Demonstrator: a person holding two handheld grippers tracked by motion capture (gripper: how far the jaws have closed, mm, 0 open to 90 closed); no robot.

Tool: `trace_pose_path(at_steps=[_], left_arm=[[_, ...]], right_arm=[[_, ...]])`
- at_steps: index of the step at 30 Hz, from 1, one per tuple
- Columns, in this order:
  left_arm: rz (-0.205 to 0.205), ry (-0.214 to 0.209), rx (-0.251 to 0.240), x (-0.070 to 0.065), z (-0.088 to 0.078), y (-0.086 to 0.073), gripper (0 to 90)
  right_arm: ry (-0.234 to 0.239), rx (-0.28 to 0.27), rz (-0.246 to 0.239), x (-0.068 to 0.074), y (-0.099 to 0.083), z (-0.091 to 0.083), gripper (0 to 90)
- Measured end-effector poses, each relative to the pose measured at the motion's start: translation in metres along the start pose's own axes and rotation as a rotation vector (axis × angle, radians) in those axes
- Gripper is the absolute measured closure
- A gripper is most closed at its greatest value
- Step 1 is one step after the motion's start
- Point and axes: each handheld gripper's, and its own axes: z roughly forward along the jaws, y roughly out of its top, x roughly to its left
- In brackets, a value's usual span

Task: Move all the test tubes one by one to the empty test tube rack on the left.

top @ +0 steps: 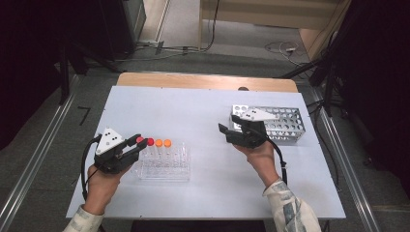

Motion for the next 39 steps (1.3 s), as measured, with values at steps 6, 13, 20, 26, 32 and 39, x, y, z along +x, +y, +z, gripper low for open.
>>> trace_pose_path(at_steps=[6,13,20,26,32,39], left_arm=[[-0.016,0.001,0.008,0.002,0.000,-0.002,63.7],[-0.035,-0.009,0.009,0.005,-0.005,-0.003,59.4],[-0.059,-0.021,0.008,0.008,-0.010,-0.006,50.4],[-0.096,-0.018,0.004,0.013,-0.012,-0.010,38.9],[-0.142,0.016,-0.020,0.020,-0.015,-0.014,31.1],[-0.167,0.049,-0.026,0.030,-0.018,-0.020,27.9]], right_arm=[[-0.001,0.001,0.005,-0.001,-0.001,-0.001,37.5],[-0.001,0.004,0.008,-0.002,-0.003,-0.002,37.4],[0.000,0.011,0.011,-0.003,-0.005,-0.003,37.1],[-0.004,0.024,0.005,-0.005,-0.009,-0.004,36.1],[-0.010,0.031,0.005,-0.008,-0.015,-0.007,36.1],[-0.039,0.033,0.010,-0.018,-0.027,-0.019,35.1]])
